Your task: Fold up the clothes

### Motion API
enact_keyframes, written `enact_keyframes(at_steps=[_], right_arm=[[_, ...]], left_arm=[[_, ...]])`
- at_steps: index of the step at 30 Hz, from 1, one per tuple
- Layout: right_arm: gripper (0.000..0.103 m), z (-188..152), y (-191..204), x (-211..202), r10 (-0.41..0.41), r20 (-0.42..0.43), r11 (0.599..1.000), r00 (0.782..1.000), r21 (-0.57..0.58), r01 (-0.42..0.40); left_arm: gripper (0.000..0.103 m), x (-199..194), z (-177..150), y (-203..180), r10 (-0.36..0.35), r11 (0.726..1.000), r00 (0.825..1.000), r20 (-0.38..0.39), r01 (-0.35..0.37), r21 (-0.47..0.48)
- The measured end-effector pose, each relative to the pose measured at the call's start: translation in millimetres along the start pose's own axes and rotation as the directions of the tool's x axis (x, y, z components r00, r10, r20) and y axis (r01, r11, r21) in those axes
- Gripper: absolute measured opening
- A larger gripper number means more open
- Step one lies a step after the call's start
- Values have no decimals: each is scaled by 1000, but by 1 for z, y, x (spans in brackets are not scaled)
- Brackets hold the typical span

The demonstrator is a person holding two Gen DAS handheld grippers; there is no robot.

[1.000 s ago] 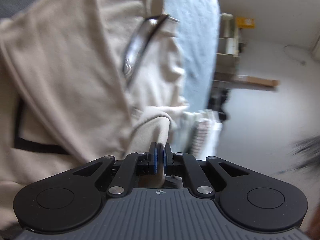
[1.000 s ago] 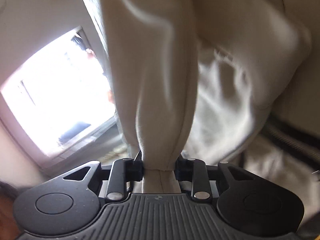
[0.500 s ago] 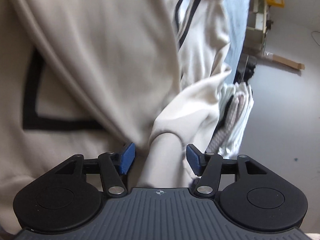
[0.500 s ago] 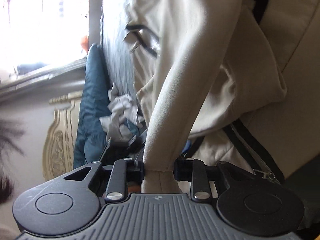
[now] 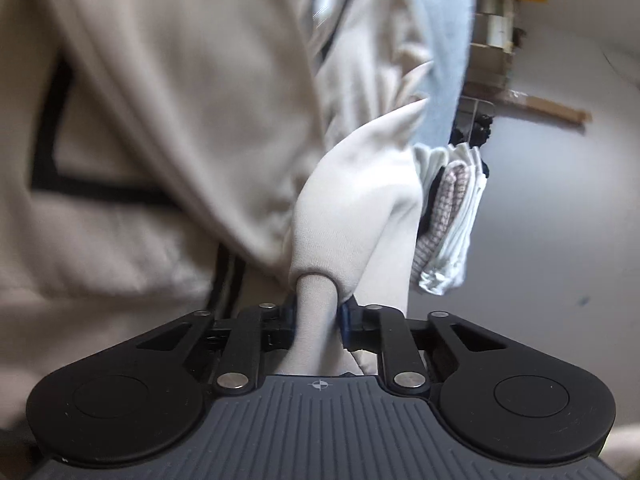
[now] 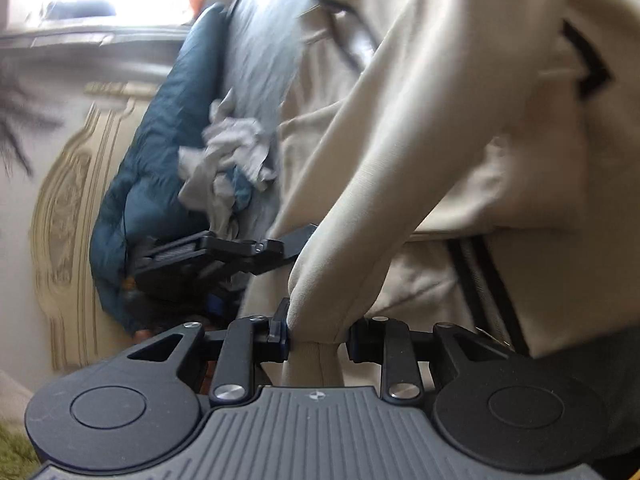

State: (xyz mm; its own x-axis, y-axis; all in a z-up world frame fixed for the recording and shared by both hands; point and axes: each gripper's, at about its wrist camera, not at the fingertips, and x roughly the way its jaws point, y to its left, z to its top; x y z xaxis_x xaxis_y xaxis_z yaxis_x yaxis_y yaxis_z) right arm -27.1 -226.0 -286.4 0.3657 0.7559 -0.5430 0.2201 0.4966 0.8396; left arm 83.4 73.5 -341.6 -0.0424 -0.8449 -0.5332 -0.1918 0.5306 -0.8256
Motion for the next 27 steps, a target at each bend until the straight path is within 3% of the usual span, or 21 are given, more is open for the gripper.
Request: enact_keyframes(at_steps=[2, 5, 8, 12, 17, 20, 27], right_arm=[[28, -1, -4, 13, -19, -35, 1000, 999, 1, 19], [29, -4, -5, 37, -57, -91, 998, 994, 0, 58], [29, -4, 3, 58, -98, -134, 994, 986, -64, 90], [29, -4, -1, 81, -103, -187, 994, 977, -62, 93], [31, -9, -9, 109, -163, -249, 987, 955, -48, 156], [38, -12, -13, 122, -197, -270, 980, 942, -27, 197], [38, -18, -24, 127, -209, -291, 974, 934, 20, 224]], left_arm=[[14, -14, -5, -7, 83, 993, 995, 46, -87, 76], [13, -23, -10, -3, 208, 968, 974, 84, -218, 127], [12, -29, -11, 8, 276, 952, 955, 110, -287, 106], [12, -41, -10, 21, 327, 936, 934, 142, -341, 89], [13, -36, -7, 49, 376, 922, 921, 102, -382, 58], [14, -33, -1, 53, 395, 911, 914, 97, -403, 91], [16, -21, 7, 52, 444, 866, 891, 94, -454, 208]])
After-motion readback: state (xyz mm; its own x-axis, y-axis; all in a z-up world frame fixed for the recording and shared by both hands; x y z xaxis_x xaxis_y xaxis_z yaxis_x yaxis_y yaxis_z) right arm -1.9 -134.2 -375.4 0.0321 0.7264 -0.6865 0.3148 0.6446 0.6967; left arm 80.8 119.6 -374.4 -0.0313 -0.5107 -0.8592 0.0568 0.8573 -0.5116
